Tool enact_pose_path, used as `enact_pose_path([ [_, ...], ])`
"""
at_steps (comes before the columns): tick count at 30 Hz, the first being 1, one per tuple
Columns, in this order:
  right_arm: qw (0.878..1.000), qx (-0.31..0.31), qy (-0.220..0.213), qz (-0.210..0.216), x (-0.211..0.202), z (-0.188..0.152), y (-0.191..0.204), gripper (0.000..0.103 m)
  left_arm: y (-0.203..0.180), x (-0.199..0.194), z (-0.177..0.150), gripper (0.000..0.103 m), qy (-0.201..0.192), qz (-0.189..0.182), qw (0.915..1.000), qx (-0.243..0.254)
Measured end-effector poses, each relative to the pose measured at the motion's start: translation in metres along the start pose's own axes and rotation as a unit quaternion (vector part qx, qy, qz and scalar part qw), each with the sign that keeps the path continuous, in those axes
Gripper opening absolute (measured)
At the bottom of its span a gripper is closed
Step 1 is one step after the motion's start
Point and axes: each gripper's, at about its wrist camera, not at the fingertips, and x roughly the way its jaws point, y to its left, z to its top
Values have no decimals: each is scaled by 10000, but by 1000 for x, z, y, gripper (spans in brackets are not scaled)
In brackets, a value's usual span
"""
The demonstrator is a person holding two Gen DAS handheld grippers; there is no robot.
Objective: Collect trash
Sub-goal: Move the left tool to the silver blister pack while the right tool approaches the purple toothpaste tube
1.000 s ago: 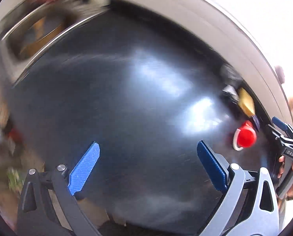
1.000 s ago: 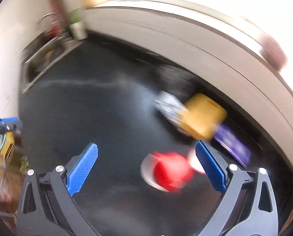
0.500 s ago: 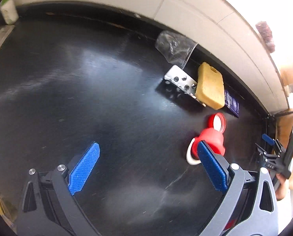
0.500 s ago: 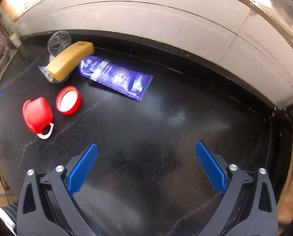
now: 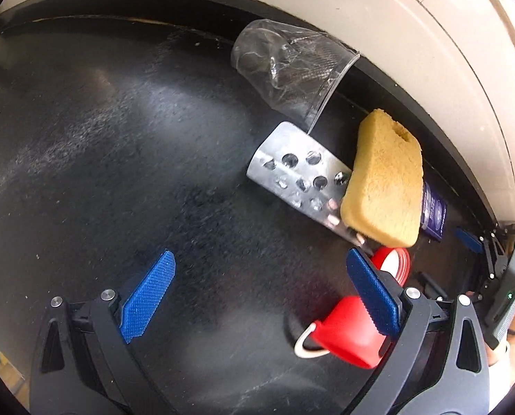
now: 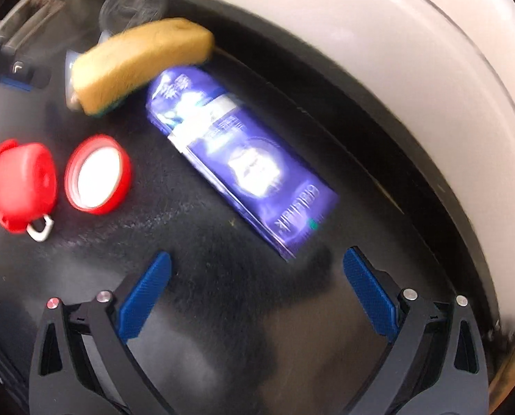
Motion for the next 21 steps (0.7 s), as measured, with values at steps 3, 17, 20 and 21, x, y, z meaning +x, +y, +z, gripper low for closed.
enact_pose_path([
  [3, 9995, -100, -37, 292, 7, 10, -3, 96, -5, 6, 4, 96, 10, 57, 10000, -66],
  [17, 9937, -893, -129, 666, 29, 54, -2, 97, -21, 33, 20, 96, 163, 88, 9995, -245],
  [20, 9947, -849, -319, 490, 23, 57, -2, 97, -15, 29, 18, 96, 156, 65, 9997, -201],
  [21, 9940, -866, -433, 501, 20, 56, -1, 97, -12, 24, 15, 96, 144, 85, 9997, -179],
])
